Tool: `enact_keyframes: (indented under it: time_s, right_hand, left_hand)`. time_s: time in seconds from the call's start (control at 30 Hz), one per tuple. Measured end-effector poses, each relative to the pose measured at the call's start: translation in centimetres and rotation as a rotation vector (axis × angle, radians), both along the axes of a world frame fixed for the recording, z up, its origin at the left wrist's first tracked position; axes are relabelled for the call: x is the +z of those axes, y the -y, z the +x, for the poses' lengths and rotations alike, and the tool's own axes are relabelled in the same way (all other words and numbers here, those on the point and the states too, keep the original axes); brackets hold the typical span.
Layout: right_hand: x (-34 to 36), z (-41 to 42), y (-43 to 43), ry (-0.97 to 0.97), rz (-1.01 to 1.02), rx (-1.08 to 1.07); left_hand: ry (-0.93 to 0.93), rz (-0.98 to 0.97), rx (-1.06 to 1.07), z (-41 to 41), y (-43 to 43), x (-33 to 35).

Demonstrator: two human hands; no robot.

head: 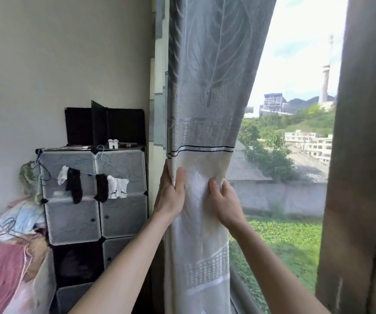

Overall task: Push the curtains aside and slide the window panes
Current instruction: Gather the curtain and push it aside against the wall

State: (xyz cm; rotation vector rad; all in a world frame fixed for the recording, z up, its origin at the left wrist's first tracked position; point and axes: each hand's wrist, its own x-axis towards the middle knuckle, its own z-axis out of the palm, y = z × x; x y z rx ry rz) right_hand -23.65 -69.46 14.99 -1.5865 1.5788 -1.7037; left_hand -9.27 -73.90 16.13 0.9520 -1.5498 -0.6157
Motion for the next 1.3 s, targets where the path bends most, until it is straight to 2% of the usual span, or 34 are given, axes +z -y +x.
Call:
enact_keyframes:
  time_s: [0.27, 0.4, 0.6, 0.73, 1.0, 1.17, 1.3]
  right_hand:
    - [0.7, 2.0, 14.3, -0.111, -0.013, -0.080]
    - [0.6, 3.1, 20.9, -0.035, -0.022, 0.013]
    - [0.1, 4.2, 30.9, 0.007, -0.014, 0.027]
    - [0.1, 4.1, 38.5, 0.034, -0.023, 0.035]
    - [0.7, 4.2, 53.3, 0.004, -0.020, 0.075]
    - [0.4, 4.8, 62.0, -0.006, 0.005, 0.083]
    - [0.4, 5.2, 68.2, 0.031, -0.052, 0.078]
  left_hand:
    - [0.024, -0.033, 0.014, 2.5, 14.1, 0.7]
    - [0.035, -0.007, 0.002, 3.5, 20.7, 0.8]
    - [0.050, 0.064, 0.004, 4.1, 30.7, 0.9]
    - [0.024, 0.038, 0.009, 3.6, 37.8, 1.1]
    - [-0.012, 0.042, 0.054, 3.7, 51.9, 1.5]
    - [0.039, 0.071, 0.076, 4.6, 60.6, 1.0]
    - [-0.006, 0.030, 0.075, 4.4, 66.7, 1.2]
